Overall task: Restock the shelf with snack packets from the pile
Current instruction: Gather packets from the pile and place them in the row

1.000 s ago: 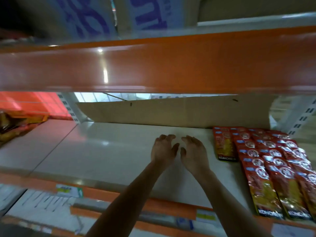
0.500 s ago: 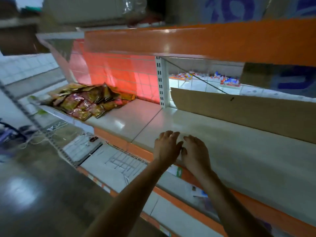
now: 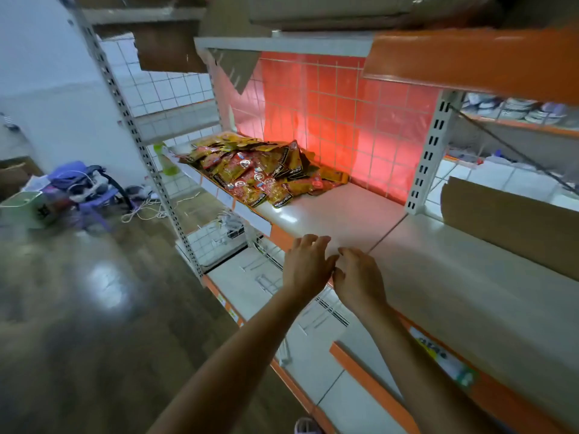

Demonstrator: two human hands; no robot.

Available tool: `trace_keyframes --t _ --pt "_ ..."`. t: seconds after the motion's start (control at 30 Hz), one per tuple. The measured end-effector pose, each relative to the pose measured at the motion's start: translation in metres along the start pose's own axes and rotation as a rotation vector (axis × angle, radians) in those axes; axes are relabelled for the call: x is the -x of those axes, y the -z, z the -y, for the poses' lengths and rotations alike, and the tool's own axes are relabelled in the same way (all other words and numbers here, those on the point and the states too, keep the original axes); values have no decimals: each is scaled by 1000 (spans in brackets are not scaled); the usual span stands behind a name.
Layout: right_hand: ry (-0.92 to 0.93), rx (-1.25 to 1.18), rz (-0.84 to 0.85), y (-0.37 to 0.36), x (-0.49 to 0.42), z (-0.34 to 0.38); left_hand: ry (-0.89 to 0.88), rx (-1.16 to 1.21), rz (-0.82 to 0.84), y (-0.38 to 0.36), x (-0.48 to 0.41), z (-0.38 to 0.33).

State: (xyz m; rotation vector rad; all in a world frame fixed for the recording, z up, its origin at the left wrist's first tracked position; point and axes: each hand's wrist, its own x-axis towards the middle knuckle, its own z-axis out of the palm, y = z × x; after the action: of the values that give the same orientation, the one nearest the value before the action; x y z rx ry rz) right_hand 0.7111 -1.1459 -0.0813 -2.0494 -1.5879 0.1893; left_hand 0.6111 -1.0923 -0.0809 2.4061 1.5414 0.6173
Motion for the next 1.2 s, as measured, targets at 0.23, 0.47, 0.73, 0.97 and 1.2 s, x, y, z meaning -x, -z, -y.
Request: trace_keyframes --t 0.23,0.47,0.73,0.97,1.2 --pt "20 -79 60 -49 -83 50 88 -68 2 24 -63 77" --pt "31 -66 70 -85 -173 82 239 -75 -30 36 -138 139" --pt "-17 -7 103 -113 -229 101 427 -144 -71 35 -187 190" --pt "-84 93 111 -134 -248 111 477 -241 -12 33 -209 216" --pt "-146 128 108 -143 -255 120 399 -162 -98 33 -215 217"
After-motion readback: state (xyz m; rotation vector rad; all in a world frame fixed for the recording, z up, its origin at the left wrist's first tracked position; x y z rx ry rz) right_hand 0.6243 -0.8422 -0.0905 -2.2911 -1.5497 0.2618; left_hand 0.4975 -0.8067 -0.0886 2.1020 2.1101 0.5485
